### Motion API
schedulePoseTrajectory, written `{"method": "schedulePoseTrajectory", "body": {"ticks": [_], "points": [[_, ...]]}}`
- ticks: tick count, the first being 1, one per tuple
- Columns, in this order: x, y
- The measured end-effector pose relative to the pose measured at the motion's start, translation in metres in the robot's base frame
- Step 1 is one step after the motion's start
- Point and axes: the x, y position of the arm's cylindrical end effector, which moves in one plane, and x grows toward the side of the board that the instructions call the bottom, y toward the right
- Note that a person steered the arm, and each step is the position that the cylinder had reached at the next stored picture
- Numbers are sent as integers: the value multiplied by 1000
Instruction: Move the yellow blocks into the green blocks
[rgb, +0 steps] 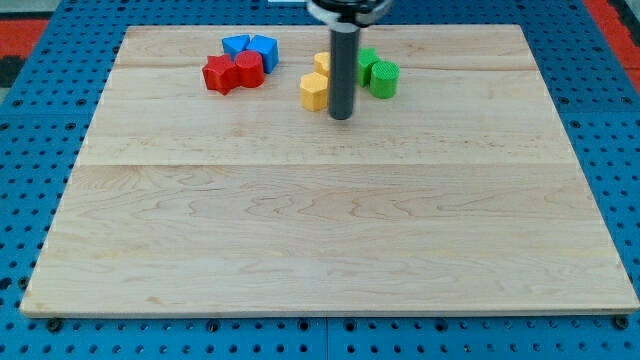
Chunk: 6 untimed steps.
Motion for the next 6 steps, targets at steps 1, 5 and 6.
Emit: {"method": "schedulePoseTrajectory", "body": {"ticks": [1,5,6], "points": [[-12,-19],[-23,-99],[-49,-38]]}}
